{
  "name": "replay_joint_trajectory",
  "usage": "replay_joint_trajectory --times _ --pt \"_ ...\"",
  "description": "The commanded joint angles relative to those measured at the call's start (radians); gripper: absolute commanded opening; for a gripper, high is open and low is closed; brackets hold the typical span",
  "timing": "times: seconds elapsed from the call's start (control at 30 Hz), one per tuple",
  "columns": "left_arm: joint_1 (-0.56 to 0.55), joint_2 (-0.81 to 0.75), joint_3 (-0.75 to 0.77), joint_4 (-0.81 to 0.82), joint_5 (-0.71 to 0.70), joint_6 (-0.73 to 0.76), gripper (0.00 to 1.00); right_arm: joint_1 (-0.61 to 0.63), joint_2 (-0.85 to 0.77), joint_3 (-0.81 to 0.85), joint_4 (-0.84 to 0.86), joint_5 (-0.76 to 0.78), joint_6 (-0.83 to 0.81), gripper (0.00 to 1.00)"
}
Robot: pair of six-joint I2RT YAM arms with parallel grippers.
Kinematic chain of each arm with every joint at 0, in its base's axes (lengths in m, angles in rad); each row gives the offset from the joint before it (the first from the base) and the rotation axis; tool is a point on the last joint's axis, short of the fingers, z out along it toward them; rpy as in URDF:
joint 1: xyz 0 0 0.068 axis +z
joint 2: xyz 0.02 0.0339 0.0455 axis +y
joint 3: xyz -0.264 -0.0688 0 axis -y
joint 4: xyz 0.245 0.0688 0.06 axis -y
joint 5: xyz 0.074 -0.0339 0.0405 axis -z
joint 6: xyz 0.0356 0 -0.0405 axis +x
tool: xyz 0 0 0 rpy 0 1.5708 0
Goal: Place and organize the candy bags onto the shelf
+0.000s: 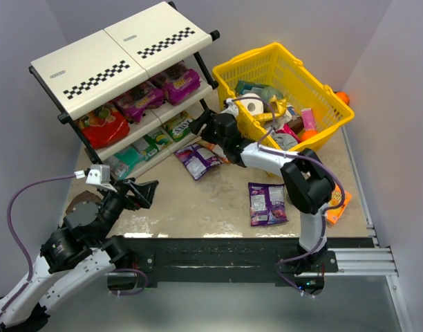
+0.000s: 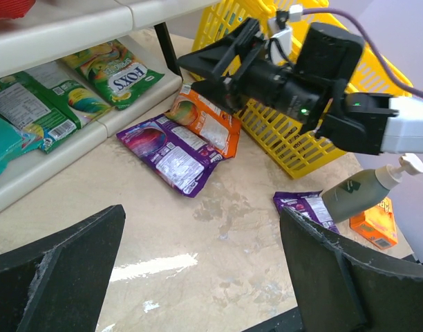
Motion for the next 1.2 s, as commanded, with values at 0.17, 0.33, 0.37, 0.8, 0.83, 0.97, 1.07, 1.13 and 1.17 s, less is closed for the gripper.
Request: replay_joint_trajectory --times 0.17,0.33,0.37,0.8,0.83,0.97,1.07,1.13,1.17 --pt "0.000 0.006 0.002 0.005 -0.025 0.004 1.00 0.085 -0.289 -0.243 -0.158 0.059 0.033 0.72" --pt "0.000 0.009 0.001 0.008 -0.022 0.006 1.00 0.133 -0.409 -0.461 -0.054 0.090 0.143 0.72" --pt "0.000 0.007 0.001 0.008 -0.022 0.005 1.00 0.152 -0.445 -0.539 -0.011 0.096 0.165 0.74" --pt "0.001 0.017 -0.001 0.008 -0.024 -0.003 1.00 0.238 -0.338 -0.730 0.365 0.314 0.347 0.85" --pt "0.000 0.014 -0.001 0.006 -0.024 -0.003 1.00 0.240 -0.288 -0.728 0.420 0.326 0.363 0.85" --pt "0.000 0.001 -0.002 0.005 -0.028 -0.006 1.00 0.255 -0.164 -0.713 0.514 0.417 0.458 0.84" --pt "0.001 -0.009 -0.004 0.003 -0.035 -0.006 1.00 0.269 -0.101 -0.696 0.574 0.493 0.476 0.82" --pt "0.000 -0.014 -0.004 0.003 -0.038 -0.005 1.00 0.269 -0.079 -0.678 0.572 0.526 0.489 0.81" --pt "0.001 -0.014 -0.004 0.003 -0.039 -0.005 1.00 0.269 -0.067 -0.659 0.559 0.538 0.487 0.79"
